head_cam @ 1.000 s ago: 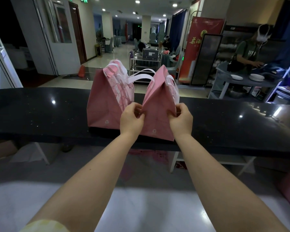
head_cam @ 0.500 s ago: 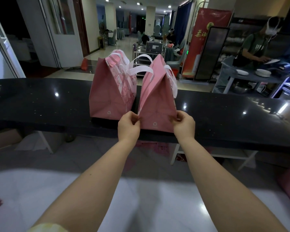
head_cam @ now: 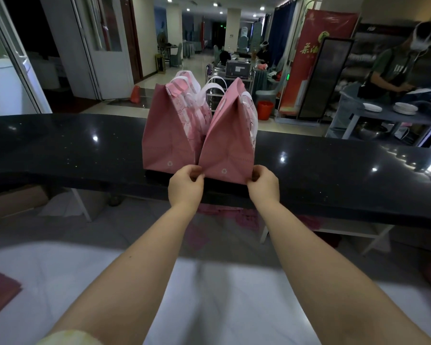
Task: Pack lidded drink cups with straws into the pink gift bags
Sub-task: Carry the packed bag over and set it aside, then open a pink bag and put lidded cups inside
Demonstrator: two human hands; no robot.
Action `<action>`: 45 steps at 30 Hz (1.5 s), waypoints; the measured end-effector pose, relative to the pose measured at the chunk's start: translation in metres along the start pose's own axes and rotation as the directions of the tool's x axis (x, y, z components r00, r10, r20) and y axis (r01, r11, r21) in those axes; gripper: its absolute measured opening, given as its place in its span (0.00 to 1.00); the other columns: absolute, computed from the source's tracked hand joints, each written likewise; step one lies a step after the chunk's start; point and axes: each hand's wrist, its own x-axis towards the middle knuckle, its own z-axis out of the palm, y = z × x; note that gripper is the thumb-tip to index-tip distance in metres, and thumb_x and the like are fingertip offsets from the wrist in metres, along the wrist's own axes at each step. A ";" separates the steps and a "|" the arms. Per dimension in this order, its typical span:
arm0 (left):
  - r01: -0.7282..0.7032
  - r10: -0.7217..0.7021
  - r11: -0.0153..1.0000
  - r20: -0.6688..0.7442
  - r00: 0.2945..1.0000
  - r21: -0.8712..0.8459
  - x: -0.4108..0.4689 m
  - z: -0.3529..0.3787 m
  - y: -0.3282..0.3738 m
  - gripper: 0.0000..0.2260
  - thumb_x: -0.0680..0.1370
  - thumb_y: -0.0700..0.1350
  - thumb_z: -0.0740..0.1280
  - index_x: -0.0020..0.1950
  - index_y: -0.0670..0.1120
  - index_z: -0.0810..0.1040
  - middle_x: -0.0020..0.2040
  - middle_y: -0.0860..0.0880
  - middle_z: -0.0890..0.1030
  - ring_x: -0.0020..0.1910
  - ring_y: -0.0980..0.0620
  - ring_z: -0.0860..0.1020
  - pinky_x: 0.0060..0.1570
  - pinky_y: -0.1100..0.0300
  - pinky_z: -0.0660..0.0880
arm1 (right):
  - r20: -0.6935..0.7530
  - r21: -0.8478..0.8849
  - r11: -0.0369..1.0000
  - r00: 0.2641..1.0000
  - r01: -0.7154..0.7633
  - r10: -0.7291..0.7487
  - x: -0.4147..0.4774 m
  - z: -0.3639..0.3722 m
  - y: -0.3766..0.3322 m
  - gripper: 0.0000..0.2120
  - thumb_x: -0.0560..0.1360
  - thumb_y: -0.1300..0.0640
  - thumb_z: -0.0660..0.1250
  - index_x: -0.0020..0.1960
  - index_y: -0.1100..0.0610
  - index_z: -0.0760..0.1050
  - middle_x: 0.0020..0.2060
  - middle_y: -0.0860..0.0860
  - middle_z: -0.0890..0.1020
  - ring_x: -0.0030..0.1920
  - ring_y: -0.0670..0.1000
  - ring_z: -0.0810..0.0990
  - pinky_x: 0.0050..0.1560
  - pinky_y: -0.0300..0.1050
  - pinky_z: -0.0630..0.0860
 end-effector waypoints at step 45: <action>-0.918 0.723 0.364 0.669 0.174 -0.155 -0.359 0.327 0.353 0.18 0.76 0.58 0.64 0.65 0.56 0.76 0.63 0.51 0.76 0.63 0.46 0.69 0.59 0.48 0.65 | -0.425 -0.489 0.782 0.889 -0.386 0.173 -0.225 -0.546 0.176 0.12 0.70 0.56 0.72 0.53 0.48 0.81 0.49 0.47 0.83 0.51 0.52 0.80 0.50 0.46 0.76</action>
